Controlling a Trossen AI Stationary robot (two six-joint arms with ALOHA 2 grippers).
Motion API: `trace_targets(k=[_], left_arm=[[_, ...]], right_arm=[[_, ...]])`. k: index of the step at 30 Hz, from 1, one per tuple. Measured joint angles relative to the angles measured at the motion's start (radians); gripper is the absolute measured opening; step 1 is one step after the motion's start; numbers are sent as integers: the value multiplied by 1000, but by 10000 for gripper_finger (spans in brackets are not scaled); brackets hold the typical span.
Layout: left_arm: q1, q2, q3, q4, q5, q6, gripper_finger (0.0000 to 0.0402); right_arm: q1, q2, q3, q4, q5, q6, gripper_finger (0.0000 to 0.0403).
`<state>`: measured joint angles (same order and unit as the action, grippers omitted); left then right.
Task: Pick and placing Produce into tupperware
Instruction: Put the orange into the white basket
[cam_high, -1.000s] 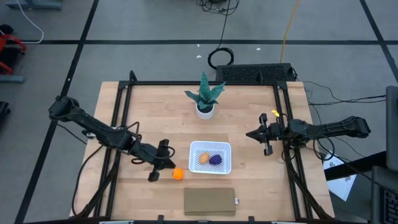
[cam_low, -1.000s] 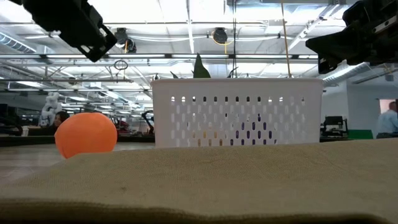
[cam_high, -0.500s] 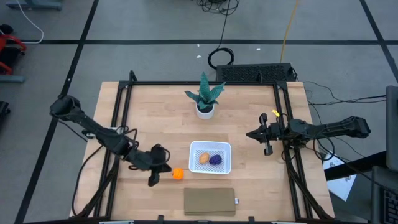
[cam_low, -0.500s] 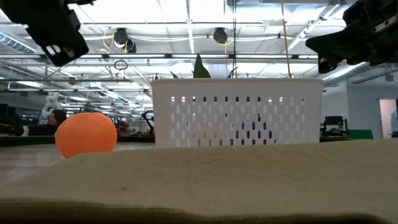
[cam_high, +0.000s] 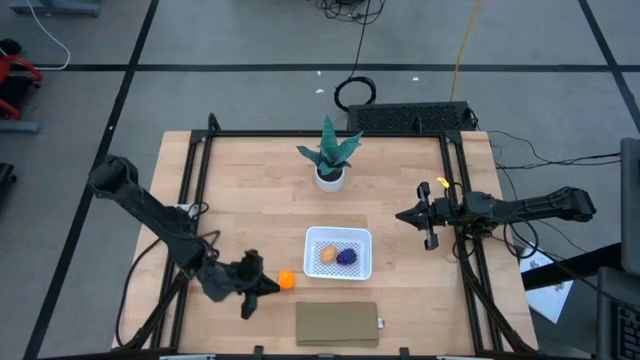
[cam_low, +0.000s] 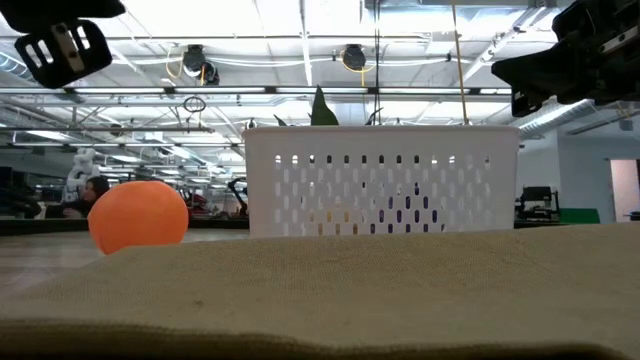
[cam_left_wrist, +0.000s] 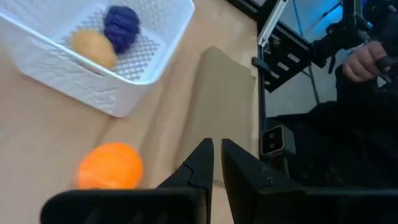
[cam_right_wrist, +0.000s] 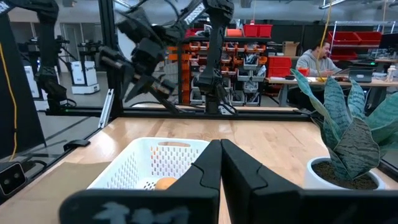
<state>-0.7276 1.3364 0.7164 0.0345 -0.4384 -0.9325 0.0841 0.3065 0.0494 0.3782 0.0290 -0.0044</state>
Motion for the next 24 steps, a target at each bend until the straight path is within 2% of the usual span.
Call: trace_targets(k=[5, 7, 11, 16, 19, 21, 24], left_arm=[[8, 132, 121, -23, 2, 4, 32], [16, 170, 197, -80, 5, -14, 32], [25, 241, 372, -305, 4, -99, 32], [58, 319, 610, -662, 9, -251, 32], [91, 357, 712, -797, 56, -318, 32], [116, 376, 753, -830, 95, -303, 33], [149, 383, 762, -850, 205, -256, 32]], right_arm=[[0, 0, 0, 0, 0, -2, 0], [0, 0, 0, 2, 0, -4, 0], [0, 0, 0, -3, 0, 6, 0], [0, 0, 0, -9, 0, 8, 0], [0, 0, 0, -11, 0, 8, 0], [0, 0, 0, -10, 0, 1, 0], [0, 0, 0, 15, 0, -25, 0]])
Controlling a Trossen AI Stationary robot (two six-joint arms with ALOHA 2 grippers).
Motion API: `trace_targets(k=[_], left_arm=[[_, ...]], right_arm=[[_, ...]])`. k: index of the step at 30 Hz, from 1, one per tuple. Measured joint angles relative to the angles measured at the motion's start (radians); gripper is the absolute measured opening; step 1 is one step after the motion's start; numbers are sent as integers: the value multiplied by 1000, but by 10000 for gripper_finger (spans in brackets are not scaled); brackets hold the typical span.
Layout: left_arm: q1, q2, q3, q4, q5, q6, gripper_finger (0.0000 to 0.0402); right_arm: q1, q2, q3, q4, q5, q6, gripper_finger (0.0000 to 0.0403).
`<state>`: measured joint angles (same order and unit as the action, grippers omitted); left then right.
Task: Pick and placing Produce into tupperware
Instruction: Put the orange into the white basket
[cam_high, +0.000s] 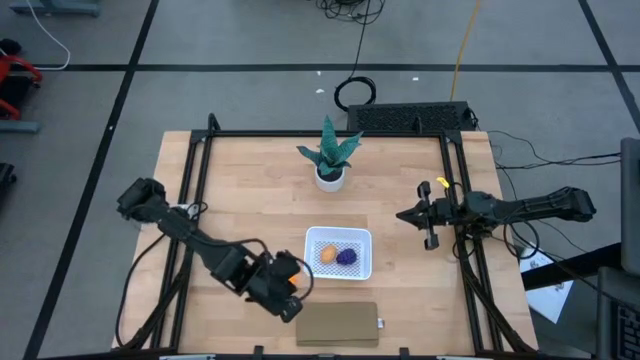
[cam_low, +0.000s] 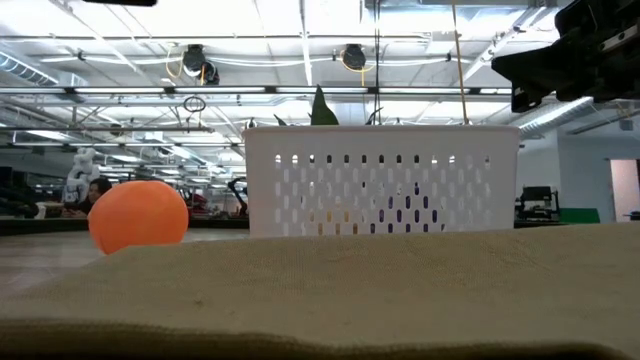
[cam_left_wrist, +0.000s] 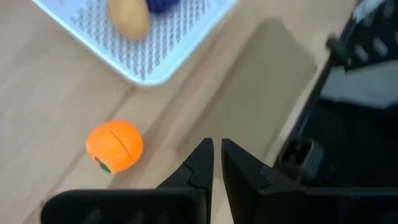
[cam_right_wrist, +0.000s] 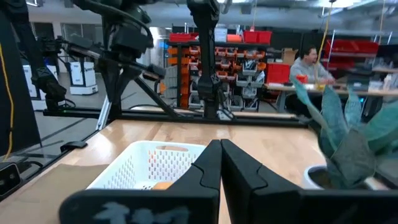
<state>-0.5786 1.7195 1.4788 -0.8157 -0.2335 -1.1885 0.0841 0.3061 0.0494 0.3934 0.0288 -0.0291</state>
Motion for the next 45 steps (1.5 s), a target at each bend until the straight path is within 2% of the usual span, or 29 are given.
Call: trace_targets(k=[3, 7, 16, 19, 24, 32, 39, 41, 45], left_arm=[[22, -1, -11, 2, 65, 92, 33], [37, -1, -16, -6, 76, 159, 33], [81, -2, -16, -74, 92, 53, 34], [83, 13, -16, -75, 96, 30, 48], [90, 50, -17, -74, 126, 20, 113], [109, 120, -18, -80, 252, -37, 261], [134, 121, -18, -155, 233, -55, 381], [138, 121, -18, -154, 232, -53, 395], [149, 121, -18, -154, 230, -56, 389]], right_arm=[[0, 0, 0, 15, 0, -15, 0], [0, 0, 0, 13, 0, -11, 0], [1, 0, 0, 10, -4, 16, 0], [1, 0, 0, -8, -4, 25, 0], [1, 0, 0, -34, -5, 37, 0], [1, 2, 0, -38, -8, 70, 0], [1, 2, 0, -39, -8, 70, 0], [1, 2, 0, -39, -8, 70, 0], [1, 2, 0, -40, -8, 70, 0]])
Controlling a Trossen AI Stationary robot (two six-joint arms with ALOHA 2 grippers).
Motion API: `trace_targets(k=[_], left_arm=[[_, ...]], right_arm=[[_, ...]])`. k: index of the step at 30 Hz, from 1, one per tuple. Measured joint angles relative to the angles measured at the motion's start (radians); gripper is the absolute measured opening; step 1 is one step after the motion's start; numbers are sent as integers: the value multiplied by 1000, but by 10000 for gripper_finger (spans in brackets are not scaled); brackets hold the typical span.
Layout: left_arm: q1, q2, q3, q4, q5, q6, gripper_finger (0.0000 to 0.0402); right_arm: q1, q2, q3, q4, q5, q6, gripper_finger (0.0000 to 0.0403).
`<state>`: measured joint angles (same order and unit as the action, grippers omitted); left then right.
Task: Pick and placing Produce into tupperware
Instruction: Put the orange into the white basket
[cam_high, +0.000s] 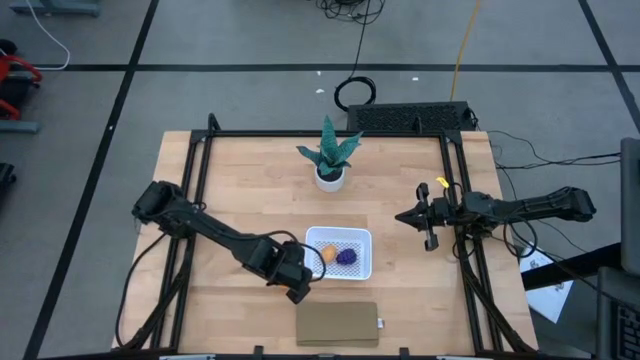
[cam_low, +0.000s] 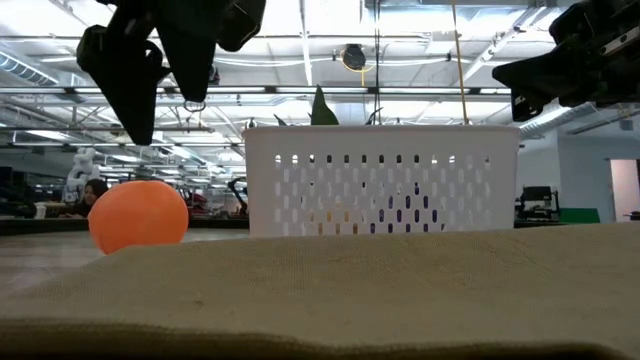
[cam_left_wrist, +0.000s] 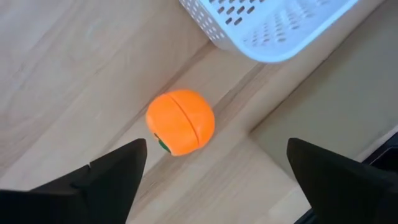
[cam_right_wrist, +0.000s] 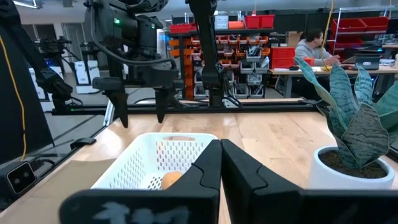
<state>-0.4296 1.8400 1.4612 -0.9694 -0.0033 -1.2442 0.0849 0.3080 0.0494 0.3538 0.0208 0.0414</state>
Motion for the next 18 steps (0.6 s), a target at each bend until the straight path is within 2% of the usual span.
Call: trace_targets(k=[8, 18], left_arm=[[-3, 0, 0, -11, -28, -25, 397], [-45, 18, -1, -51, -84, -183, 397]], right_arm=[[0, 0, 0, -17, 0, 19, 0], [0, 0, 0, -30, 0, 26, 0]])
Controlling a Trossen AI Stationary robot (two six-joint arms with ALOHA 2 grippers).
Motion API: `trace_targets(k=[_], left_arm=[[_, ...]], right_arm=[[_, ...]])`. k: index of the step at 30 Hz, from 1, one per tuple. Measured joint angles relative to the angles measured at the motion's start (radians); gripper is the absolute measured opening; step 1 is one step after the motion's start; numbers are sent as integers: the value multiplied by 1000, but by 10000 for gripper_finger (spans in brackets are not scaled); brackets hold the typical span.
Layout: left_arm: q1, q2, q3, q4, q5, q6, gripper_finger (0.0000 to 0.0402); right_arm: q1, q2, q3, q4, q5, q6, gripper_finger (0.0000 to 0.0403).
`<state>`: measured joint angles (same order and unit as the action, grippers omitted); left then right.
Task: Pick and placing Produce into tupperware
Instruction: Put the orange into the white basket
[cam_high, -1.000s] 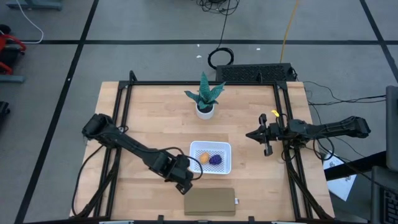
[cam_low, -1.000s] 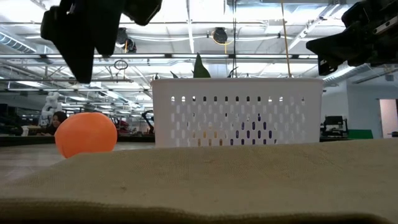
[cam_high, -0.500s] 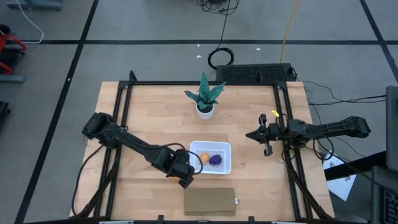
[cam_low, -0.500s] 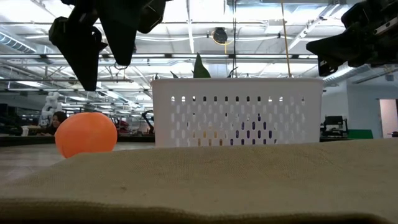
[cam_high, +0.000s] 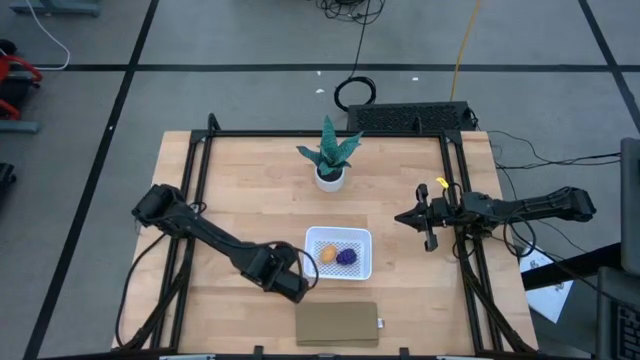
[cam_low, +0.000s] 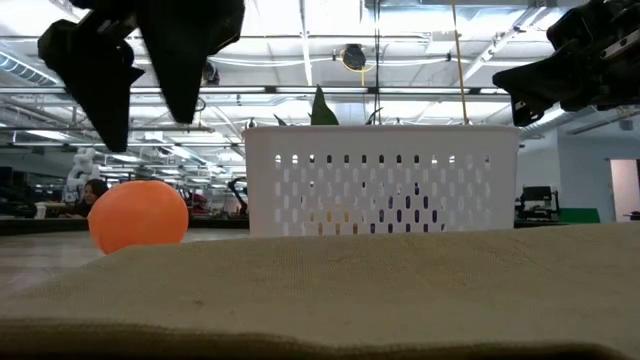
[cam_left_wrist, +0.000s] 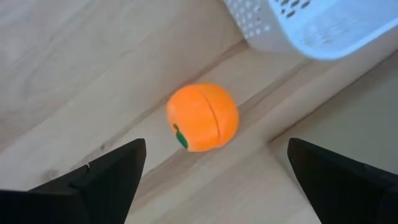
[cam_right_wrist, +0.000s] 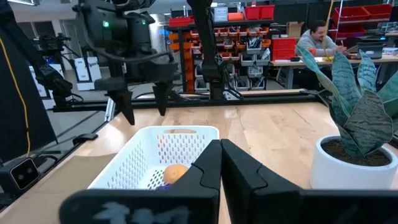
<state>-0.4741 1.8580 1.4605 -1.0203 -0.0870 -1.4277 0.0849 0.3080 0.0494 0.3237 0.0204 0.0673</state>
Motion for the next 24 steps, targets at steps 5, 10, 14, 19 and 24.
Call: trace_targets(k=[5, 10, 14, 19, 24], left_arm=[[-1, 34, 1, 19, -1, -31, 397], [-2, 63, 1, 36, 16, -25, 397], [2, 77, 0, 29, 15, -26, 397], [4, 94, 0, 27, 17, -23, 397], [5, 108, 1, 41, 15, -14, 397]], right_arm=[[0, 0, 0, 0, 0, 0, 0], [0, 0, 0, 0, 0, 0, 0], [0, 0, 0, 7, 0, 0, 0], [0, 0, 0, 3, 0, 0, 0], [0, 1, 0, 2, 0, 0, 0]])
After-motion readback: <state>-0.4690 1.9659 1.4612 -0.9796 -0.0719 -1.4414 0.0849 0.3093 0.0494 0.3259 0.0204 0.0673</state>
